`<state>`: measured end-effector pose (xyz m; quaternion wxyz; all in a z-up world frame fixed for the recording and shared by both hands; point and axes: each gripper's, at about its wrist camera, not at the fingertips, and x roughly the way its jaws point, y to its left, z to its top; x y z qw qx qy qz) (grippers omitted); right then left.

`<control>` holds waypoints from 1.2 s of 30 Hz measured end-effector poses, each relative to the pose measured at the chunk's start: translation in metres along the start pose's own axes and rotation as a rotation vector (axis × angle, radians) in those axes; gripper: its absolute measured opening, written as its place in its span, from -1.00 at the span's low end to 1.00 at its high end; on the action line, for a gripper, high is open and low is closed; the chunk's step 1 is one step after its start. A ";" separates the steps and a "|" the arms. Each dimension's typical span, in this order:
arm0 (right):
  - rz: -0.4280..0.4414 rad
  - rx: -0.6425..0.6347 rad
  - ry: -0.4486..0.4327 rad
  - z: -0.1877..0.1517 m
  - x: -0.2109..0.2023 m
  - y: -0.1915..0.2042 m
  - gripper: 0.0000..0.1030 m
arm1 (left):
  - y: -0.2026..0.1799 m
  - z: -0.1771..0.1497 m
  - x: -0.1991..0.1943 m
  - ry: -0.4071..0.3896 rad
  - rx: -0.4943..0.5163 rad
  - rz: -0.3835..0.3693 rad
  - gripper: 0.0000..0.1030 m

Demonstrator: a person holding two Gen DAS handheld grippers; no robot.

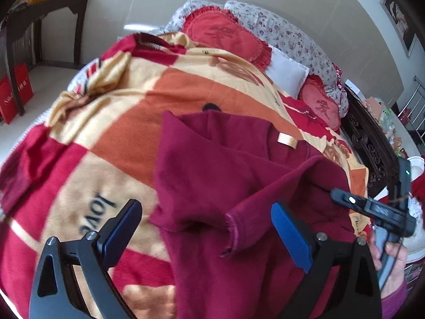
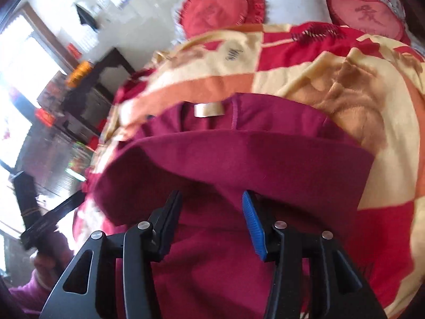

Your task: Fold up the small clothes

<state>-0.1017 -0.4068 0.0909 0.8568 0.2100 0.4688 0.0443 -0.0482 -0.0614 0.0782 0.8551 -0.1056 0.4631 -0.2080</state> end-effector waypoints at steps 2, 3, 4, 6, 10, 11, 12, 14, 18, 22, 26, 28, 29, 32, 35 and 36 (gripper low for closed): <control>-0.024 -0.003 -0.004 0.017 0.018 -0.001 -0.46 | -0.005 0.000 0.010 0.003 0.004 0.015 0.94; -0.037 -0.003 -0.008 0.024 0.026 -0.001 -0.46 | -0.008 0.001 0.015 0.006 0.009 0.023 0.94; -0.064 -0.005 -0.007 0.035 0.036 -0.004 -0.46 | -0.012 0.004 0.022 0.015 0.023 0.032 0.94; -0.105 0.010 0.023 0.048 0.047 -0.009 -0.49 | -0.018 0.010 0.033 0.039 0.054 0.049 0.94; 0.014 0.034 -0.031 0.042 0.009 -0.016 -0.49 | -0.024 0.019 0.050 0.042 0.102 0.070 0.94; 0.001 0.013 -0.059 0.035 -0.007 -0.019 -0.49 | -0.025 0.020 0.054 0.047 0.108 0.070 0.94; -0.041 -0.006 -0.089 0.025 -0.025 -0.023 -0.49 | -0.025 0.022 0.060 0.058 0.111 0.072 0.94; -0.126 -0.013 -0.131 0.006 -0.048 -0.033 -0.49 | -0.026 0.023 0.070 0.081 0.106 0.067 0.89; -0.155 -0.027 -0.100 -0.030 -0.062 -0.047 -0.49 | -0.031 0.023 0.080 0.110 0.120 0.059 0.13; -0.197 -0.054 -0.054 -0.044 -0.041 -0.048 -0.58 | -0.037 0.026 0.078 0.155 0.113 0.010 -0.64; -0.295 -0.083 -0.074 -0.047 -0.042 -0.047 -1.00 | -0.035 0.034 0.059 0.158 0.095 -0.009 -0.70; -0.272 -0.082 -0.116 -0.055 -0.064 -0.048 -1.00 | -0.030 0.034 0.053 0.166 0.085 -0.017 -0.70; -0.268 -0.077 -0.114 -0.063 -0.073 -0.051 -1.00 | -0.028 0.032 0.054 0.176 0.085 -0.011 -0.70; -0.236 -0.057 -0.004 -0.085 -0.059 -0.063 -1.00 | -0.024 0.021 0.068 0.222 0.095 0.018 -0.70; -0.201 -0.044 0.051 -0.095 -0.053 -0.070 -0.98 | -0.021 0.014 0.070 0.226 0.101 0.027 -0.70; -0.161 -0.019 0.021 -0.093 -0.062 -0.073 -0.92 | -0.021 0.014 0.068 0.222 0.105 0.029 -0.70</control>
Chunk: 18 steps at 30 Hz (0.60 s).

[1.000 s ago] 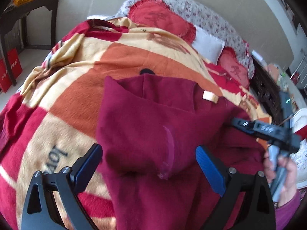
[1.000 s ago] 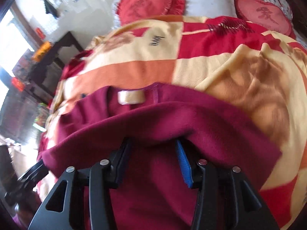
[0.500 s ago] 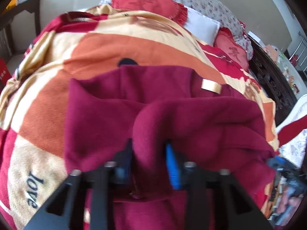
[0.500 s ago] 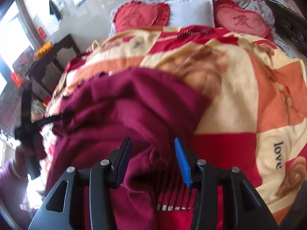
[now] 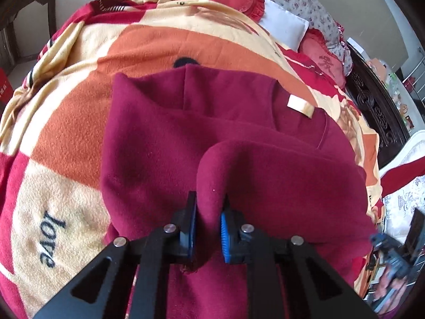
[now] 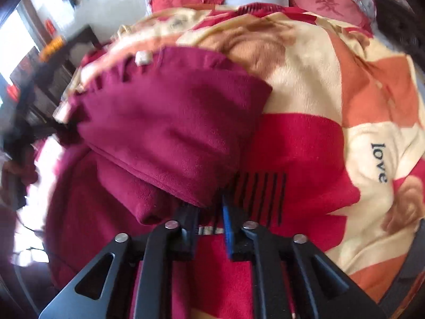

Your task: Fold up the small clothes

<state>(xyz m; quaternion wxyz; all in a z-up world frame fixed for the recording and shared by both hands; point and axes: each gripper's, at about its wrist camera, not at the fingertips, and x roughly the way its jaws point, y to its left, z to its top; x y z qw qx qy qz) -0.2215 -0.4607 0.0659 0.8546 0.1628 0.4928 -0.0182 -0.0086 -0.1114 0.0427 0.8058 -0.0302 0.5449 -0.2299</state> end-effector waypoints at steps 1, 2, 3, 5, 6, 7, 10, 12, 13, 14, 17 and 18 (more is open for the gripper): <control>0.042 0.043 -0.037 0.004 -0.010 -0.007 -0.77 | 0.001 0.000 -0.001 0.000 -0.002 -0.002 -0.70; 0.092 0.096 -0.072 0.011 -0.018 -0.015 -0.63 | 0.002 0.001 -0.001 0.003 -0.006 -0.006 -0.69; 0.145 0.141 -0.098 0.016 -0.023 -0.023 -0.55 | 0.002 0.002 -0.001 0.006 -0.010 -0.007 -0.69; 0.237 0.235 -0.135 0.028 -0.023 -0.038 -0.25 | 0.003 0.002 0.000 0.010 -0.014 -0.004 -0.68; 0.232 0.282 -0.143 0.036 -0.016 -0.046 -0.25 | 0.004 0.001 0.000 0.008 -0.013 0.000 -0.68; 0.204 0.316 -0.140 0.044 -0.007 -0.052 -0.25 | 0.003 0.001 0.000 0.006 -0.013 0.003 -0.68; 0.147 0.399 -0.132 0.061 0.026 -0.071 -0.25 | 0.000 0.000 0.003 0.002 -0.007 0.014 -0.66; 0.117 0.412 -0.095 0.069 0.050 -0.073 -0.29 | 0.000 0.000 0.004 0.005 -0.006 0.018 -0.66; 0.118 0.385 -0.098 0.073 0.053 -0.071 -0.46 | -0.002 0.001 0.004 0.007 -0.002 0.023 -0.66; 0.107 0.338 -0.111 0.076 0.051 -0.064 -0.90 | -0.003 0.002 0.004 0.007 0.003 0.026 -0.66; 0.038 0.166 -0.149 0.093 0.034 -0.040 -1.00 | -0.012 0.006 0.004 -0.005 0.017 0.021 -0.66; 0.021 0.133 -0.179 0.096 0.026 -0.035 -1.00 | -0.015 0.006 0.002 -0.017 0.017 0.000 -0.66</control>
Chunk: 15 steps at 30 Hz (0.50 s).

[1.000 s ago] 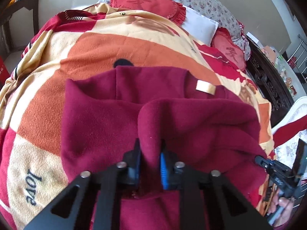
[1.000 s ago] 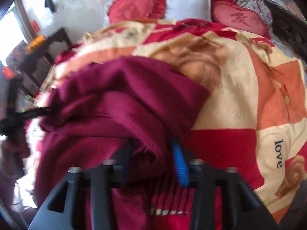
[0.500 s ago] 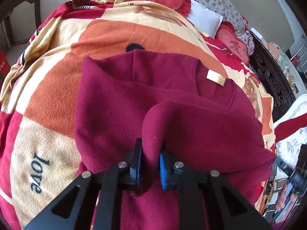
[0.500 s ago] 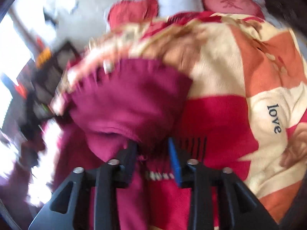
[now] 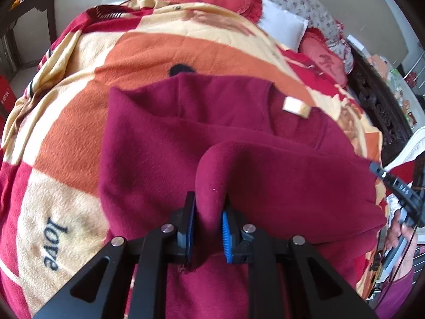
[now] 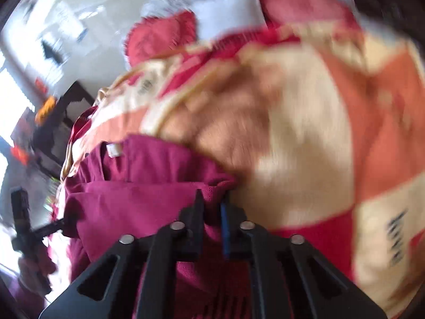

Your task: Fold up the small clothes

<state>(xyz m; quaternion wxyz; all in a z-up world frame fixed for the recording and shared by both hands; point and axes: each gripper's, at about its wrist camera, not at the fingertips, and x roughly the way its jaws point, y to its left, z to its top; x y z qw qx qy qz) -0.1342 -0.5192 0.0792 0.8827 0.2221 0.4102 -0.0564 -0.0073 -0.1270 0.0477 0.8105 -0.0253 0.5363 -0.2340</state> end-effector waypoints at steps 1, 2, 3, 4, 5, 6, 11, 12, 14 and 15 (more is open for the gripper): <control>-0.011 -0.032 -0.043 0.006 -0.010 0.004 -1.00 | -0.002 0.001 0.000 -0.007 -0.001 -0.010 -0.65; -0.019 -0.047 -0.083 0.013 -0.018 0.005 -1.00 | -0.005 0.001 0.001 -0.015 0.000 -0.013 -0.60; -0.022 -0.054 -0.122 0.018 -0.025 0.004 -1.00 | -0.008 0.001 0.005 -0.012 0.009 0.002 -0.59; -0.028 -0.053 -0.125 0.020 -0.024 0.003 -1.00 | -0.010 0.002 0.008 -0.008 0.015 0.012 -0.57; -0.064 -0.058 -0.106 0.023 -0.013 0.002 -1.00 | -0.013 0.002 0.014 -0.005 0.021 0.027 -0.51; -0.100 -0.074 -0.090 0.024 -0.002 0.006 -1.00 | -0.015 0.002 0.019 -0.005 0.027 0.042 -0.46; -0.170 -0.053 -0.028 0.009 0.023 -0.005 -0.99 | -0.010 -0.001 0.012 0.004 0.022 0.058 0.11; -0.145 -0.015 -0.035 0.008 0.013 -0.008 -0.86 | -0.009 -0.002 0.009 0.004 0.024 0.067 0.22; -0.073 0.062 -0.044 -0.001 -0.012 -0.015 -0.61 | -0.003 -0.006 -0.003 -0.010 0.026 0.077 0.30; -0.033 0.084 -0.042 -0.009 -0.023 -0.018 -0.60 | -0.001 -0.009 -0.008 -0.017 0.026 0.077 0.31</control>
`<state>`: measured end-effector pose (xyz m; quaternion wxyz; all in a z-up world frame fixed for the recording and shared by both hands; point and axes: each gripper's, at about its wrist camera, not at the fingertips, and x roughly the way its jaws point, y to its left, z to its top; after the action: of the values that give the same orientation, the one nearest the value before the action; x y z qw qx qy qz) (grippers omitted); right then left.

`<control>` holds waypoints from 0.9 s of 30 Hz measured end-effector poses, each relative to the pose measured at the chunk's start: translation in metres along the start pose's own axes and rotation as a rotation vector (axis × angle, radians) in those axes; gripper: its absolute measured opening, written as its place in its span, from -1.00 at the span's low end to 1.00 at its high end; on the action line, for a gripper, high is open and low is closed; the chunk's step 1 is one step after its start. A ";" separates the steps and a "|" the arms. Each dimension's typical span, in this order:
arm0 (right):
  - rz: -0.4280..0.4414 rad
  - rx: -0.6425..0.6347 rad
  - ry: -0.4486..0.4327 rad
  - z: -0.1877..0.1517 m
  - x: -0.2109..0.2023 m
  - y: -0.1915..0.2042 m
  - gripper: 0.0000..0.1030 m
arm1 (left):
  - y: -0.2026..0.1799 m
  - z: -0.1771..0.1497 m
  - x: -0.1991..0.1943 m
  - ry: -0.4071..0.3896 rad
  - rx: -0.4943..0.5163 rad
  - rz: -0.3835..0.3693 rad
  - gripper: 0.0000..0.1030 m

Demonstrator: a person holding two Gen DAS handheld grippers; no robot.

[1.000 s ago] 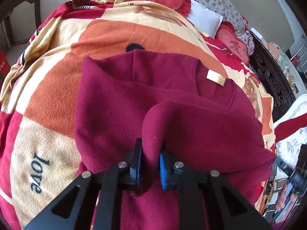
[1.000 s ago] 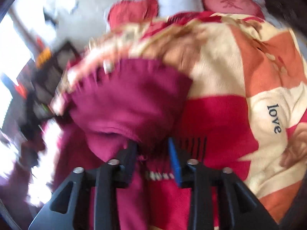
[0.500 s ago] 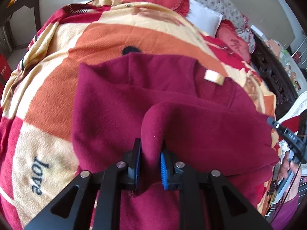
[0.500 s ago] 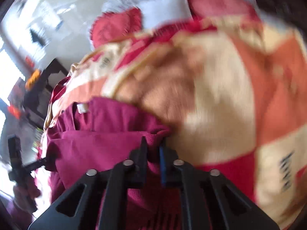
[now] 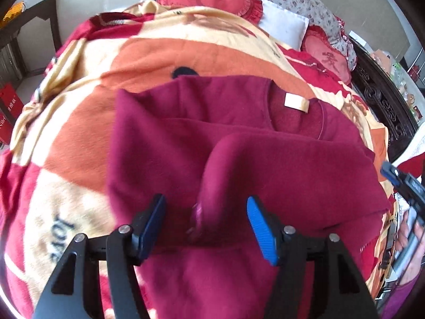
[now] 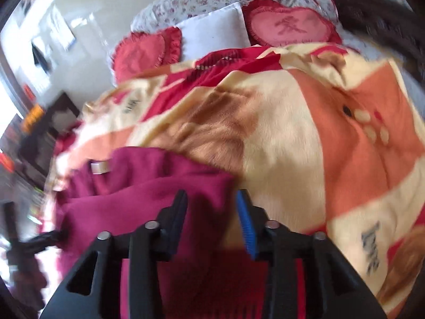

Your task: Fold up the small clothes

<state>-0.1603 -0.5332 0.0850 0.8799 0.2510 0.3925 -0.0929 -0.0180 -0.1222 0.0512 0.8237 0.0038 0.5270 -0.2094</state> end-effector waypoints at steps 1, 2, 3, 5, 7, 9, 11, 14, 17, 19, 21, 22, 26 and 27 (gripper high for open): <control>0.025 0.014 0.010 -0.005 -0.005 -0.002 -0.56 | 0.004 -0.004 -0.006 -0.005 -0.001 0.001 0.33; 0.053 0.029 0.030 -0.012 -0.011 -0.004 -0.47 | 0.006 -0.007 -0.009 -0.006 -0.004 0.003 0.35; 0.081 0.046 0.058 -0.021 -0.015 -0.005 -0.41 | 0.009 -0.011 -0.012 -0.007 -0.009 0.004 0.35; 0.127 0.090 0.126 -0.038 -0.010 -0.005 -0.32 | 0.013 -0.020 -0.019 -0.009 -0.024 0.009 0.35; 0.158 0.137 0.168 -0.050 0.001 -0.007 -0.41 | 0.014 -0.027 -0.025 -0.008 -0.022 0.019 0.35; 0.084 0.085 0.175 -0.055 0.007 0.000 -0.99 | 0.015 -0.035 -0.032 0.000 -0.018 0.039 0.35; -0.096 -0.016 0.154 -0.061 0.007 0.007 -1.00 | 0.019 -0.047 -0.041 -0.001 -0.024 0.040 0.37; -0.143 0.037 0.179 -0.073 0.015 -0.001 -1.00 | 0.024 -0.061 -0.047 0.013 -0.016 0.055 0.37; -0.163 0.055 0.149 -0.070 -0.003 0.002 -1.00 | 0.031 -0.072 -0.055 0.009 -0.023 0.064 0.37; -0.174 0.076 0.103 -0.064 -0.021 0.006 -1.00 | 0.036 -0.077 -0.060 0.003 -0.037 0.056 0.37; -0.084 0.069 0.072 -0.061 -0.036 0.022 -0.89 | 0.041 -0.084 -0.065 -0.003 -0.053 0.050 0.38; -0.039 0.057 0.067 -0.061 -0.040 0.032 -0.75 | 0.041 -0.085 -0.066 -0.004 -0.059 0.049 0.38; 0.105 -0.070 0.095 -0.063 -0.032 0.104 -0.60 | 0.046 -0.097 -0.071 -0.009 -0.078 0.046 0.38; 0.124 -0.105 0.114 -0.064 -0.024 0.124 -0.60 | 0.046 -0.100 -0.072 -0.011 -0.078 0.049 0.38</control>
<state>-0.1727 -0.3945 0.1123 0.8721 0.2334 0.4301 -0.0033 -0.1140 -0.0331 0.0595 0.8310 -0.0167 0.5298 -0.1686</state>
